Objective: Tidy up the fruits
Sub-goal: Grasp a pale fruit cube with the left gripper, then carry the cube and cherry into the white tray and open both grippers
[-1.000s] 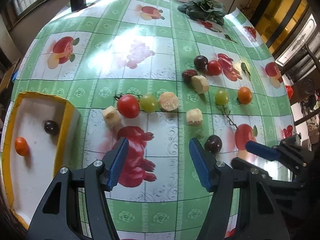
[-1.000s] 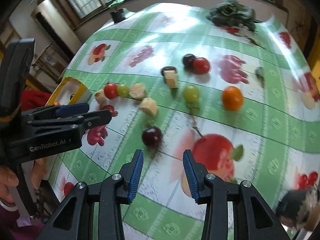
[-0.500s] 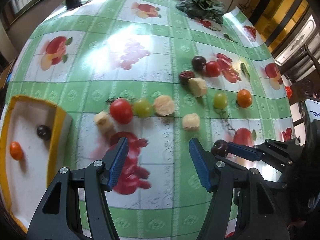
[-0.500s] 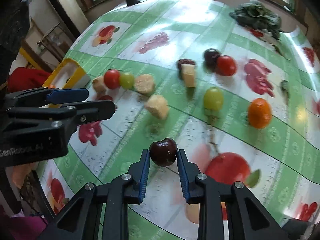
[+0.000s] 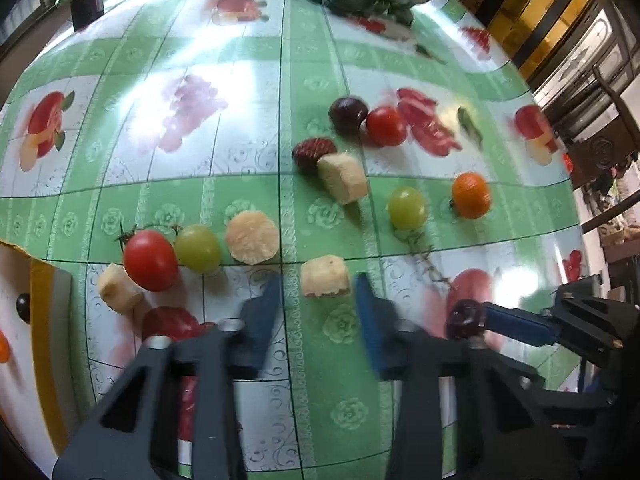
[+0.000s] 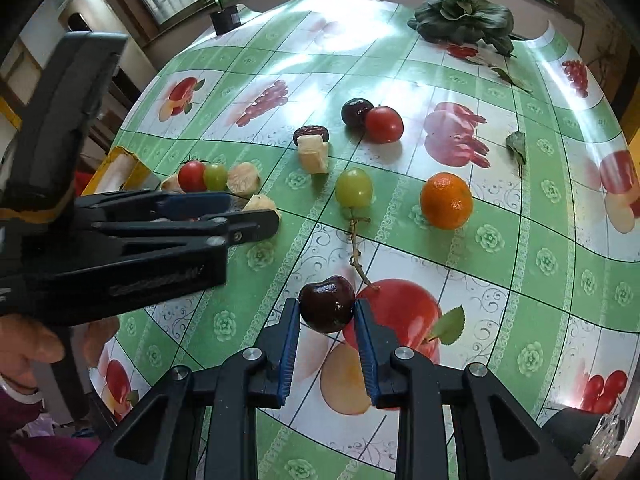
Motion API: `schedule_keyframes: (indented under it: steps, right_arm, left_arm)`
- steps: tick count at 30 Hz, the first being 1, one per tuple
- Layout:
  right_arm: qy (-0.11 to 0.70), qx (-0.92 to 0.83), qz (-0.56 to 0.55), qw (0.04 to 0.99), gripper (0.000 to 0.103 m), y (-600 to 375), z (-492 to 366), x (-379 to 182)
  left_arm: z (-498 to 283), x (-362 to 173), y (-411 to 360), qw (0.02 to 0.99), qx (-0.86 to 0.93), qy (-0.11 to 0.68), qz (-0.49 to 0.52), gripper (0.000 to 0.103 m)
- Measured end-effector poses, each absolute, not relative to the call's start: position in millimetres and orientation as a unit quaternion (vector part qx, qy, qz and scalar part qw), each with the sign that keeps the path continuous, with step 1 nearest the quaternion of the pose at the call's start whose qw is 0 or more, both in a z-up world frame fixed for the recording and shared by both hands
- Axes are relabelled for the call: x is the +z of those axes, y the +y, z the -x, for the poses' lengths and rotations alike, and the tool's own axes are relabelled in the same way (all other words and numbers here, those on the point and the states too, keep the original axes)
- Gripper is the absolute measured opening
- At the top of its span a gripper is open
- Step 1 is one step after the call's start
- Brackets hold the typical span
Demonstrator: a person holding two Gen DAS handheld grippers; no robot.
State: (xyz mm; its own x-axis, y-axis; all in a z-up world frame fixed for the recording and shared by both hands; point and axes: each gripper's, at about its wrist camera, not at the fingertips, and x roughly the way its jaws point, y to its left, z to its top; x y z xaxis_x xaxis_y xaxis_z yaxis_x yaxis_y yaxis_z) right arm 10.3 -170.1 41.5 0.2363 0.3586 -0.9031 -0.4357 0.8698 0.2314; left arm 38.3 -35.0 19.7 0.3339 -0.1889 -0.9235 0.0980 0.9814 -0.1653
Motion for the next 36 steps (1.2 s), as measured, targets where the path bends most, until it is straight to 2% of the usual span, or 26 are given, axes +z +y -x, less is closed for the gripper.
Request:
schedule_keyframes:
  steps: [1, 7, 21, 36]
  right_arm:
    - [0.564, 0.253, 0.034, 0.785, 0.027, -170.2, -9.5, 41.8]
    - [0.561, 0.259, 0.042, 0.785, 0.027, -161.6, -2.8, 47.3]
    - [0.536, 0.255, 0.079, 0.801, 0.027, -118.7, -0.1, 71.3]
    - [0.506, 0.288, 0.121, 0.804, 0.027, -45.6, 5.4, 90.7]
  left_arm:
    - [-38.8, 17.2, -35.3, 0.814, -0.088, 0.573, 0.043, 0.023]
    - [-29.1, 21.6, -26.1, 0.817, -0.079, 0.569, 0.045, 0.023]
    - [14.0, 71.5, 19.0, 0.85, -0.033, 0.525, 0.04, 0.023]
    - [49.0, 90.2, 105.7, 0.859, 0.049, 0.505, 0.068, 0.023]
